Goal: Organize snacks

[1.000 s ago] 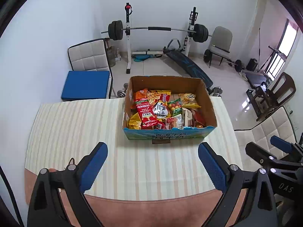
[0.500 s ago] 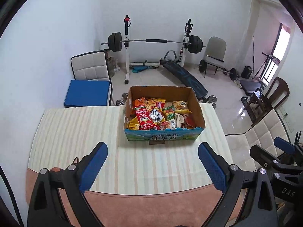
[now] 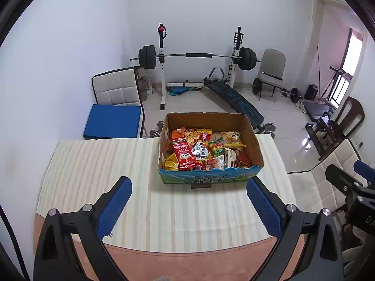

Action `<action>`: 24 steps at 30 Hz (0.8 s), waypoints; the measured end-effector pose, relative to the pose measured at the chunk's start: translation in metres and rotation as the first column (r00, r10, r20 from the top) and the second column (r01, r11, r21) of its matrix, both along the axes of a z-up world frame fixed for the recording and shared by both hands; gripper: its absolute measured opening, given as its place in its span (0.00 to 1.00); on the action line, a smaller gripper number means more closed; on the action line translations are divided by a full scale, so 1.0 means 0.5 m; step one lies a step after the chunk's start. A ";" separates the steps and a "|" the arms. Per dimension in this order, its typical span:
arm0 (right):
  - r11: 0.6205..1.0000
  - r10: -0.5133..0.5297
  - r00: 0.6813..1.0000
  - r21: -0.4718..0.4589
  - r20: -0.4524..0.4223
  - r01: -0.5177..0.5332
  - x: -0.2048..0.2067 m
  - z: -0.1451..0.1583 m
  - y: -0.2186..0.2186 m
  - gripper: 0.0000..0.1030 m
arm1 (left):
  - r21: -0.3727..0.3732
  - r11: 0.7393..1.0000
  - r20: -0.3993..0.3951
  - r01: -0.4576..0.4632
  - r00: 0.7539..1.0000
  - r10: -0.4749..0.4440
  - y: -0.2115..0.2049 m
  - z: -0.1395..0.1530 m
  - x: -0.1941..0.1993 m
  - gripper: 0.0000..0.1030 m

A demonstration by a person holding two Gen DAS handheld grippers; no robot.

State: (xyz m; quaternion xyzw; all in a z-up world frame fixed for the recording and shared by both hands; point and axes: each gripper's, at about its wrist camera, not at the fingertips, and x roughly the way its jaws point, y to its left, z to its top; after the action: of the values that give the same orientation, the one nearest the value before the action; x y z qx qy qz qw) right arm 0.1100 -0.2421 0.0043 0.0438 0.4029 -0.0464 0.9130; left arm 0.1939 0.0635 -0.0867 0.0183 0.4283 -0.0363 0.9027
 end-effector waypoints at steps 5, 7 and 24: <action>1.000 0.001 1.000 -0.015 -0.001 -0.001 0.036 -0.016 0.007 0.99 | 0.006 1.000 -0.001 -0.010 1.000 0.010 0.001 -0.017 0.024 0.97; 1.000 -0.004 1.000 -0.024 0.001 0.004 0.049 -0.024 0.007 0.99 | 0.008 1.000 -0.006 -0.012 1.000 0.012 0.000 -0.025 0.036 0.97; 0.998 -0.024 0.999 -0.052 -0.028 0.022 0.136 -0.092 -0.003 0.99 | 0.024 0.999 -0.040 -0.032 0.999 0.033 -0.004 -0.069 0.093 0.97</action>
State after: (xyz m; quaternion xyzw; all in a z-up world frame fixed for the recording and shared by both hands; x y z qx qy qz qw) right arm 0.1781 -0.2436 -0.0416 0.0240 0.4141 -0.0681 0.9074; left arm 0.2403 0.0617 -0.1211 0.0213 0.4471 -0.0171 0.8940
